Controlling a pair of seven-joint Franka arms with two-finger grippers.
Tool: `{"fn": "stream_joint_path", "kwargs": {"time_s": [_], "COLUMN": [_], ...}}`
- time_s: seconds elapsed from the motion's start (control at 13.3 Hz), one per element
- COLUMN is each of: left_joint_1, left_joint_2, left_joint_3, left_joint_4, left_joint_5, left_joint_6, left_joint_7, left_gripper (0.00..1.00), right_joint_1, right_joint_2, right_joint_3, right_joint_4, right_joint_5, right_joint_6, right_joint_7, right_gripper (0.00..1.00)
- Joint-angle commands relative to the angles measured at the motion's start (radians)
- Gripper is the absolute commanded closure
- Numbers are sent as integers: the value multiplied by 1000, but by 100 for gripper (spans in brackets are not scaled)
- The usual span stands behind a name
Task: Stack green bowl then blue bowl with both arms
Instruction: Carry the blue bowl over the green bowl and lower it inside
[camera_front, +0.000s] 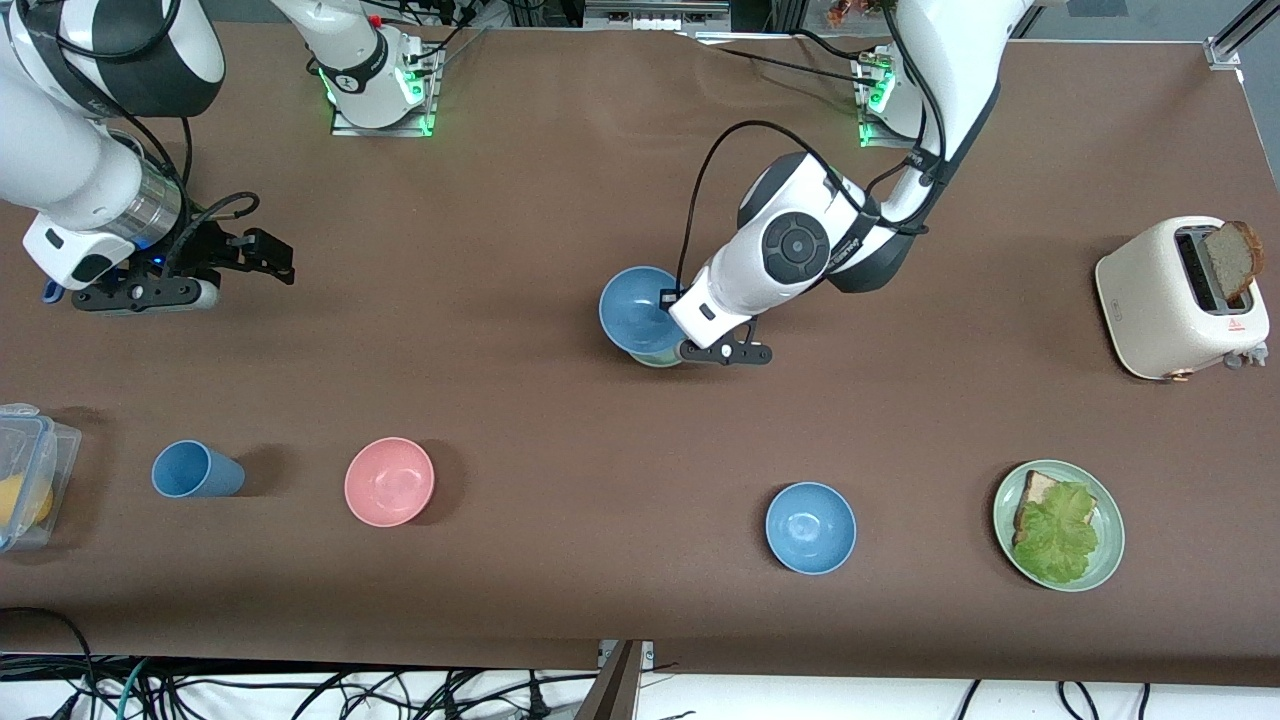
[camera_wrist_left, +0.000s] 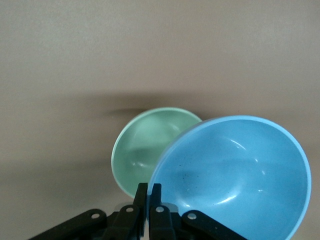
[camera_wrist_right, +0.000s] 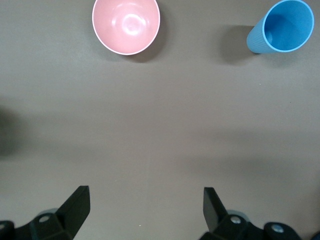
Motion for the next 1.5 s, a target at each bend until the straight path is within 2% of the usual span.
{"fn": "stream_joint_path", "kwargs": {"time_s": [0.0,0.75,1.2,1.35,1.43], "left_joint_1": [-16,-34,-43,-43,-43], "left_joint_2": [8,24,34,34,34], "left_joint_3": [18,24,25,25,25], "left_joint_4": [30,-21,-50,-48,-48], "left_joint_5": [-5,156,164,164,164], "left_joint_6": [-2,-2,27,29,29], "left_joint_7": [9,6,5,5,5], "left_gripper": [100,100,100,47,0], "right_joint_1": [-6,-6,-6,-6,-6], "right_joint_2": [-15,-11,-9,-9,-9], "right_joint_3": [-3,-3,-3,-3,-3], "right_joint_4": [-6,-6,-6,-6,-6], "right_joint_5": [19,18,18,18,18], "right_joint_6": [6,13,13,13,13], "right_joint_7": [-27,-27,-27,-27,-27], "right_gripper": [0,0,0,0,0]}}
